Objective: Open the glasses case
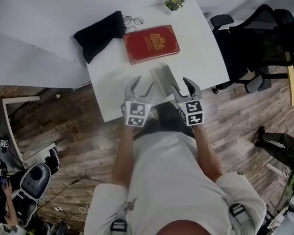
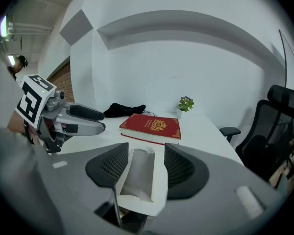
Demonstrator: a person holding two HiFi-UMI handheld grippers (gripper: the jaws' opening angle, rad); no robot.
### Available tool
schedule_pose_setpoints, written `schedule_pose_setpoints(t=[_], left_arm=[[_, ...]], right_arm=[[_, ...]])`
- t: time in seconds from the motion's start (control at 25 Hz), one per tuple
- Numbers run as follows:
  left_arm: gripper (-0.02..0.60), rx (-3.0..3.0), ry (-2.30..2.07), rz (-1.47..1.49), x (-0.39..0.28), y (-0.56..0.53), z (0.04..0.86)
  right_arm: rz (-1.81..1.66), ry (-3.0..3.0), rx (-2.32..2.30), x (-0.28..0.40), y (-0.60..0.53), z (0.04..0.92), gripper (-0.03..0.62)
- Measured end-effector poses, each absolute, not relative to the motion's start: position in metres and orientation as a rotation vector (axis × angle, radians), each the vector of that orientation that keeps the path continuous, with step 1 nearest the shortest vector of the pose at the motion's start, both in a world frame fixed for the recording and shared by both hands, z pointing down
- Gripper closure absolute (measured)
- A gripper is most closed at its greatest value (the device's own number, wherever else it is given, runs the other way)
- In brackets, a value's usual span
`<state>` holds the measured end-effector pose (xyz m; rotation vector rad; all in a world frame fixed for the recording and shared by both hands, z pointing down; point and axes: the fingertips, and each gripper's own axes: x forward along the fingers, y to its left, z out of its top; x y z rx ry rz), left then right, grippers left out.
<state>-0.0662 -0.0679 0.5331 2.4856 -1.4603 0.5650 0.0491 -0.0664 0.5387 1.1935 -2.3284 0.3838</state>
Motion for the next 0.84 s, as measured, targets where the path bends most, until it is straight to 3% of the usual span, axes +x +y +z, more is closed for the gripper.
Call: schedule_pose_setpoints(t=[0.84], left_arm=[[0.341, 2.500, -1.438, 0.520, -0.059, -0.056, 0.530]], right_arm=[[0.372, -2.306, 1.187, 0.050, -0.061, 0.534, 0.376]])
